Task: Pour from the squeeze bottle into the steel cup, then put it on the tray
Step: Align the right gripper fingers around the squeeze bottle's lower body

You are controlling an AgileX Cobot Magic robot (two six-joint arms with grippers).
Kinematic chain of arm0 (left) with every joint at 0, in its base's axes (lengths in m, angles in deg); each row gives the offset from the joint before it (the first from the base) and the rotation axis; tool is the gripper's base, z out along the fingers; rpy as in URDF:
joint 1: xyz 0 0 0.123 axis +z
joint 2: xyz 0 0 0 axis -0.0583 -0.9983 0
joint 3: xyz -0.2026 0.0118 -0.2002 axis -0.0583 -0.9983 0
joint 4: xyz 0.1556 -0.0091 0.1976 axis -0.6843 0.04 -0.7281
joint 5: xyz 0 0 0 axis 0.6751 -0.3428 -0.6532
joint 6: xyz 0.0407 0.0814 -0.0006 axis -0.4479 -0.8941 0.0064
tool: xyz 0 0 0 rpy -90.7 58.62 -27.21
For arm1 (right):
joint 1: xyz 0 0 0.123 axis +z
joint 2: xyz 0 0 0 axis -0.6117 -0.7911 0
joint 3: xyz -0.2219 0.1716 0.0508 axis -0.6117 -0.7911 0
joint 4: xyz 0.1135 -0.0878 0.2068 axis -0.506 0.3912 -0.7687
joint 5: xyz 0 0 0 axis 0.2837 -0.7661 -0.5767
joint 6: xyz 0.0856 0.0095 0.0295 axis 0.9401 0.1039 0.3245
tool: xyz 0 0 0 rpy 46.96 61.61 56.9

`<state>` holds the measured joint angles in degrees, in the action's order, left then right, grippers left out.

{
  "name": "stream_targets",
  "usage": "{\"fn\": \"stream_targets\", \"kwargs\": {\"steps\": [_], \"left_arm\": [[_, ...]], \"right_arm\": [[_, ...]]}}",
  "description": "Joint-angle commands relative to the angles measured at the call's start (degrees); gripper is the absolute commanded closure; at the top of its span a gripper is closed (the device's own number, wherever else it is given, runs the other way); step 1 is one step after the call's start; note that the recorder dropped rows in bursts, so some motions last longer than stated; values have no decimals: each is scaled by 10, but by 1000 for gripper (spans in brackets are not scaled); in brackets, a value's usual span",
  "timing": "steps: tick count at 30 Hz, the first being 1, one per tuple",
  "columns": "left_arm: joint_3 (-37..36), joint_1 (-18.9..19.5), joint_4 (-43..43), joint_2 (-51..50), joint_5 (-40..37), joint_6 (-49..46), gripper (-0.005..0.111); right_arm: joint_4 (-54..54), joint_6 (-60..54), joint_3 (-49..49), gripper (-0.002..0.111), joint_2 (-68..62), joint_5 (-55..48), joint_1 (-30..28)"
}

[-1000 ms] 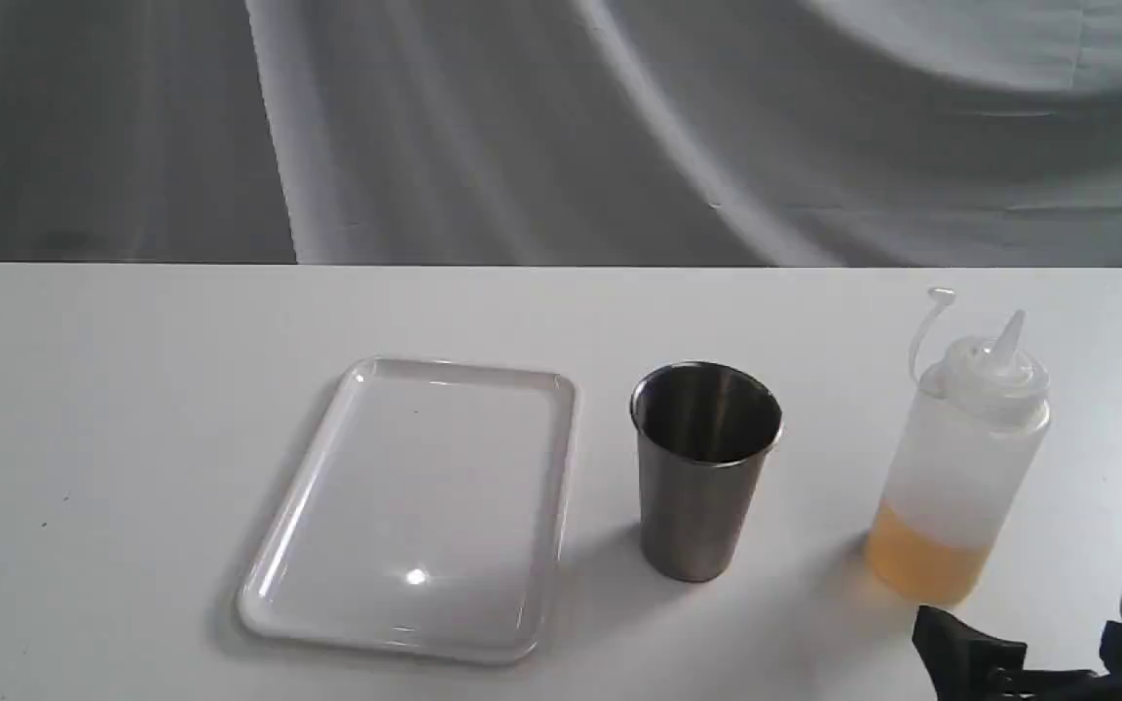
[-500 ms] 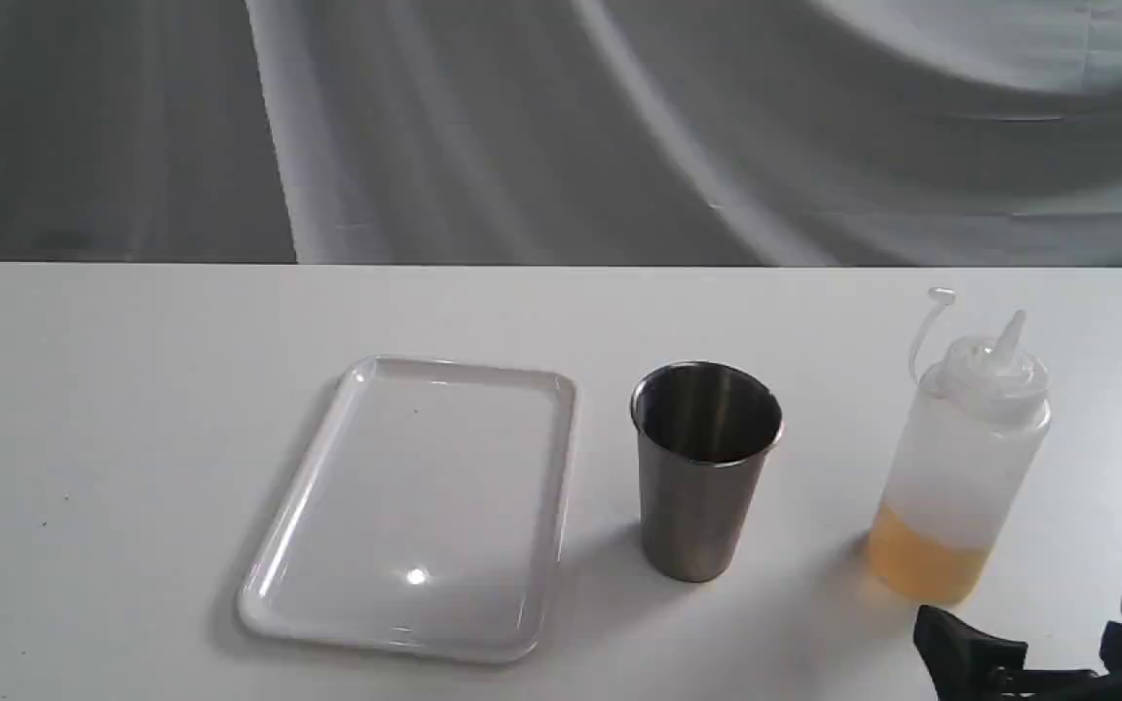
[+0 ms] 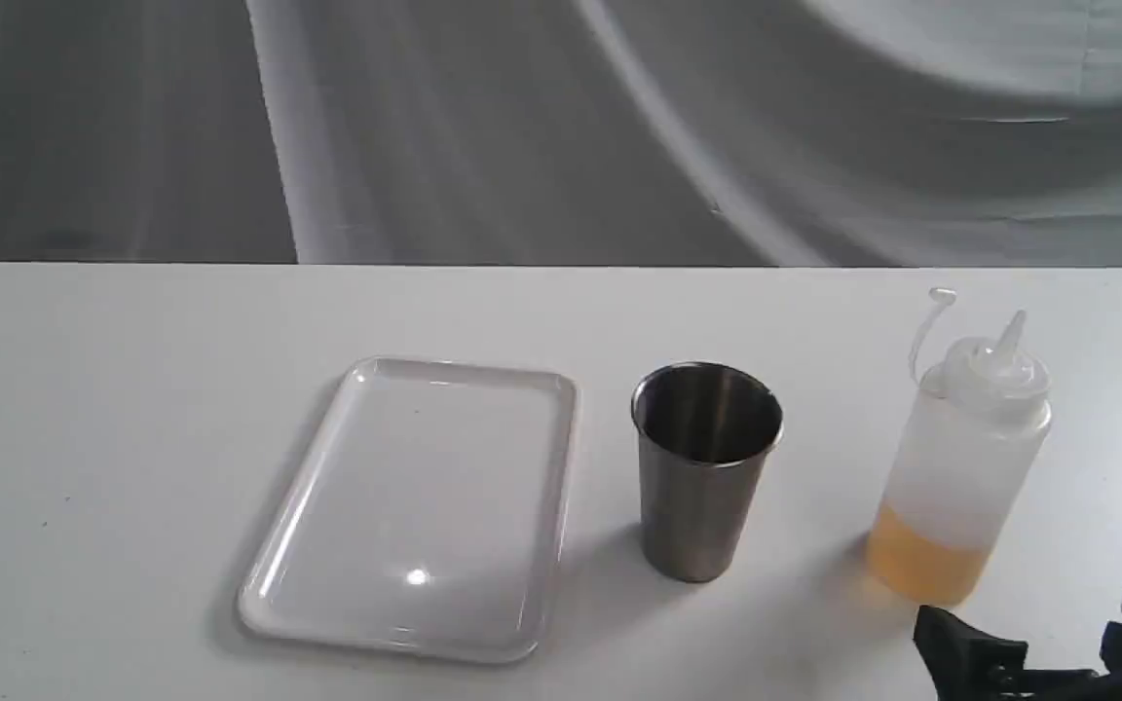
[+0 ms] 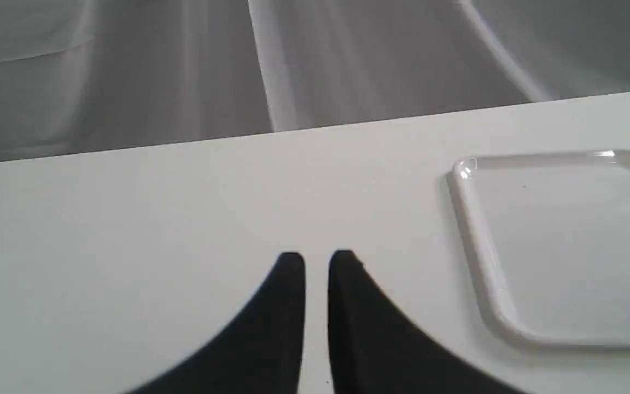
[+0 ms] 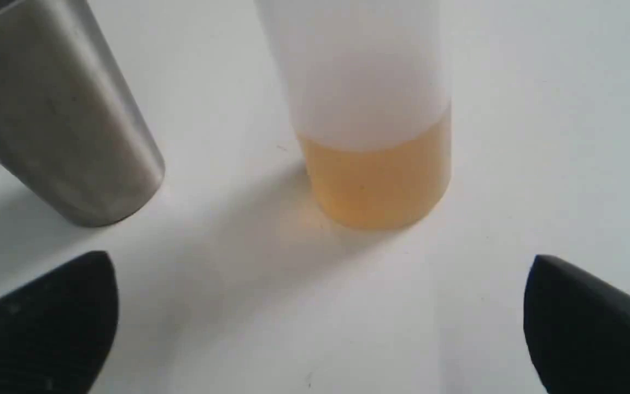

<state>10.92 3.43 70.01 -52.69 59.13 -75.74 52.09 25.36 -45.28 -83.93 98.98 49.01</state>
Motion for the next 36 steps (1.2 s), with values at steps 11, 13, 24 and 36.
{"fn": "stream_targets", "kwargs": {"steps": [11,13,24,36], "left_arm": [[-3,-1,-1,3,4,1,98],[-3,-1,-1,3,4,1,98],[-3,-1,-1,3,4,1,98],[-3,-1,-1,3,4,1,98]], "right_arm": [[-3,2,-3,3,0,1,2],[-3,2,-3,3,0,1,2],[-8,2,-3,3,0,1,2],[-1,2,-3,3,0,1,2]]}}
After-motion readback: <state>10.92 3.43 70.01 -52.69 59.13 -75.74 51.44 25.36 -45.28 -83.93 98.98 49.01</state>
